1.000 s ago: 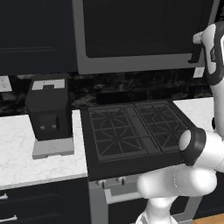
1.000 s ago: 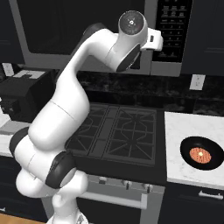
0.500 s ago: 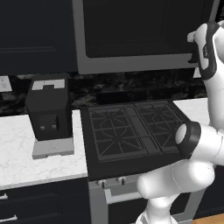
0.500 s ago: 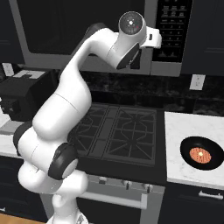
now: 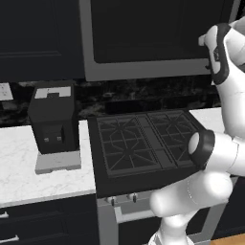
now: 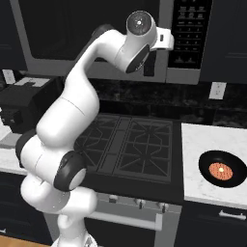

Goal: Open the microwave, place the bowl with waffle inside the microwave, then close the microwave door and turn it on.

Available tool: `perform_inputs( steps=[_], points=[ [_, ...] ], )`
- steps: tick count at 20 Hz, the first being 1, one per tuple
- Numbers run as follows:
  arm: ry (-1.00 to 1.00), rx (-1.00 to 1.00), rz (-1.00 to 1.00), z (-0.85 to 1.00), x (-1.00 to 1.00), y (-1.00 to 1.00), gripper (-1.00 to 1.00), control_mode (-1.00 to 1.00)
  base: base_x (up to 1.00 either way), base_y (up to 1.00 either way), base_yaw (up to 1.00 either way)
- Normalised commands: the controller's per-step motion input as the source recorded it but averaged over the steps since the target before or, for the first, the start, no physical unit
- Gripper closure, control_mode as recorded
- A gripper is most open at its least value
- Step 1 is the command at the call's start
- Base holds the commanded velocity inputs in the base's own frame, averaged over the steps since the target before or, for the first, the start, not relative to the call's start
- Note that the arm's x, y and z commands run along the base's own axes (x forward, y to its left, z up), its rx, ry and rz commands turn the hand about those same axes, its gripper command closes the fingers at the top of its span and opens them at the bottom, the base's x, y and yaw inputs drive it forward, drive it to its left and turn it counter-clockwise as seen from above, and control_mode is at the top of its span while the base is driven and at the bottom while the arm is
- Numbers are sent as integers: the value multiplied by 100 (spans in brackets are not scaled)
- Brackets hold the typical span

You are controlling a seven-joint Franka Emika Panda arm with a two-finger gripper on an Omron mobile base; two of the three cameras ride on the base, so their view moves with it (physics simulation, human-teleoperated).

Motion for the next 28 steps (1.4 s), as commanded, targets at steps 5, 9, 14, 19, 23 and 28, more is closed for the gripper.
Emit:
perform_inputs(
  steps=[5,9,14,19,23,28],
  points=[
    [-1,-1,0,-2,-17,86,100,-100,0,0,0],
    [-25,-5,0,0,-76,100,100,-100,0,0,0],
    [-19,-4,0,1,-61,100,100,-100,0,0,0],
    [-12,-7,0,17,-49,100,100,-100,0,0,0],
    [-2,-12,0,35,-36,100,100,-100,0,0,0],
    [0,-12,0,30,-45,100,100,-100,0,0,0]
  ],
)
